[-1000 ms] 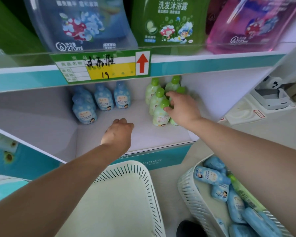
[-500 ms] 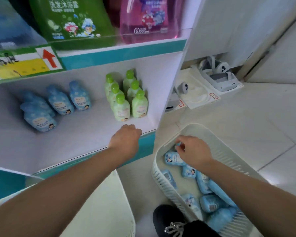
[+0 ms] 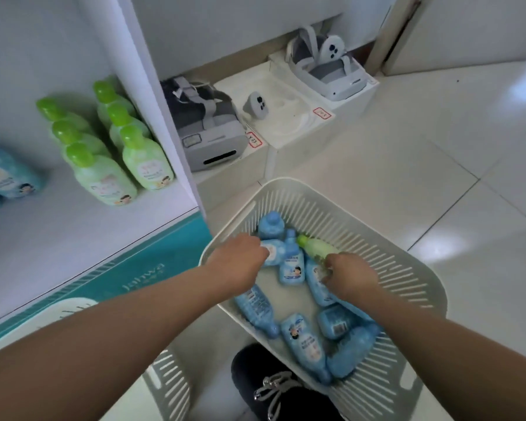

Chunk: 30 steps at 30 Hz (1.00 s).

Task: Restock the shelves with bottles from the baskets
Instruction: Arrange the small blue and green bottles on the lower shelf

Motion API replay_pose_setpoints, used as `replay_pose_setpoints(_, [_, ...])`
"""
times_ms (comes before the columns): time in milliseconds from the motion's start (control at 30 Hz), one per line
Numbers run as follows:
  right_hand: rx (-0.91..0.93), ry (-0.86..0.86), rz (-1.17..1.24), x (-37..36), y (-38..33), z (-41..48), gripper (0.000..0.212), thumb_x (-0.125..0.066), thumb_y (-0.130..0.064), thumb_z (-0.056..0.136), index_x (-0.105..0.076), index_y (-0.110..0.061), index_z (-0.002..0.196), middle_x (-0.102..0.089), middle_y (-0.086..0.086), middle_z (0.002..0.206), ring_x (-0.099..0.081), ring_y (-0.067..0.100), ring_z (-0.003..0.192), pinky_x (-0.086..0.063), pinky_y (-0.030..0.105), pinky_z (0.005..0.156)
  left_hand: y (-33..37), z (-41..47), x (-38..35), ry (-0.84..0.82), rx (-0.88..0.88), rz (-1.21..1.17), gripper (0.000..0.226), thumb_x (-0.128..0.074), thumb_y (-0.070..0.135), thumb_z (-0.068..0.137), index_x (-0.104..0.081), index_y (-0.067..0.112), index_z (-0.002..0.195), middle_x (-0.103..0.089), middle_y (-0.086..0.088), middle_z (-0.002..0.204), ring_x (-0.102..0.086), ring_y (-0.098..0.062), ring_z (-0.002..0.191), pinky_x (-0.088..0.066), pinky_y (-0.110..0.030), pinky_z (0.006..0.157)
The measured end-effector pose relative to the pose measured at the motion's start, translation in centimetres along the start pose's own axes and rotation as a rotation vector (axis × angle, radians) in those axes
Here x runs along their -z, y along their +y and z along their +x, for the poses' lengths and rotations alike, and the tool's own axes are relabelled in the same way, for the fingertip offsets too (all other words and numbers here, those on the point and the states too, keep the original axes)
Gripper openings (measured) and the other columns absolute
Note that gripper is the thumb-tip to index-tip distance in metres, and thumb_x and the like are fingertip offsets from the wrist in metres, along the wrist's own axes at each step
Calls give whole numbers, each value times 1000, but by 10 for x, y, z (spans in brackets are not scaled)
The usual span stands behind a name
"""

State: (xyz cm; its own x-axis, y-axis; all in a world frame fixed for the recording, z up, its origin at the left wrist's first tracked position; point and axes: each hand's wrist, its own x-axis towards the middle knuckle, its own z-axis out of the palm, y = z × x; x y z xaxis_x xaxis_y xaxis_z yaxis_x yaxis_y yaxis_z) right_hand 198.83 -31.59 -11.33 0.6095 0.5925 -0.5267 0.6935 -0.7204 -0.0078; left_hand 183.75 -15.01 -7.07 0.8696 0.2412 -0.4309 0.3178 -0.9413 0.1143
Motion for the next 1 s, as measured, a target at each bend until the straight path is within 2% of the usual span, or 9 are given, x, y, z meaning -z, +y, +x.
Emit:
replay_pose_setpoints(133, [15, 5, -24, -21, 6, 8, 40, -60, -37, 85, -53, -15, 118, -58, 8, 117, -55, 27, 110, -46, 33, 84, 9, 32, -24, -79, -95, 32, 36, -54, 14, 90, -50, 12, 126, -48, -9, 127, -46, -28, 118, -39, -35, 90])
replay_pose_setpoints(267, [8, 183, -40, -27, 8, 20, 49, -58, -40, 89, -37, -11, 123, -64, 8, 108, -64, 29, 96, -39, 31, 65, 17, 66, -46, -94, -129, 6, 62, -53, 7, 88, -27, 15, 144, -33, -11, 143, -37, -30, 130, -36, -42, 100])
replay_pose_setpoints(400, [30, 174, -133, -22, 1, 44, 39, -52, -35, 93, -46, -12, 124, -66, 6, 108, -65, 28, 98, -47, 31, 73, 19, 90, -59, -141, -159, 46, 77, -48, 6, 90, -6, 21, 152, -11, -10, 158, -14, -29, 144, -21, -43, 115])
replay_pose_setpoints(533, [174, 231, -213, -20, -7, 61, 26, -55, -21, 90, -51, -11, 114, -53, 9, 114, -61, 30, 96, -44, 35, 66, 21, 91, -67, -103, -258, 235, 56, -44, 24, 95, -24, 25, 148, -40, -8, 138, -34, -30, 128, -28, -43, 104])
replay_pose_setpoints(633, [240, 234, -282, -29, -8, 59, 33, -76, -20, 69, -57, -9, 94, -59, 10, 90, -60, 29, 78, -44, 33, 55, 19, 82, -76, -195, -305, 342, 39, -42, 26, 96, -45, 19, 134, -45, -11, 130, -41, -30, 120, -32, -41, 97])
replay_pose_setpoints(700, [222, 239, -251, -31, -13, 60, 31, -74, -21, 73, -56, -9, 96, -62, 11, 90, -60, 31, 80, -48, 36, 62, 17, 82, -77, -247, -313, 329, 39, -42, 25, 96, -44, 17, 134, -46, -10, 130, -45, -29, 119, -35, -39, 94])
replay_pose_setpoints(800, [197, 195, -161, -22, -23, 67, 37, -55, -27, 88, -46, -9, 119, -55, 13, 116, -53, 32, 105, -45, 37, 81, 17, 81, -76, -272, -301, 378, 42, -44, 26, 96, -40, 19, 138, -50, -6, 130, -44, -28, 121, -35, -38, 95])
replay_pose_setpoints(933, [204, 12, -208, -17, -36, 67, 56, -62, -39, 83, -45, -12, 129, -39, 13, 130, -39, 31, 120, -41, 38, 95, 16, 75, -80, -329, -276, 484, 54, -52, 29, 92, -33, 23, 143, -37, -11, 135, -34, -30, 125, -31, -40, 98])
replay_pose_setpoints(1000, [229, -65, -223, -24, -39, 64, 59, -64, -39, 82, -41, -13, 129, -43, 12, 129, -43, 30, 118, -41, 38, 93, 19, 76, -79, -363, -213, 413, 57, -55, 29, 90, -32, 21, 142, -36, -11, 134, -37, -32, 123, -32, -42, 98])
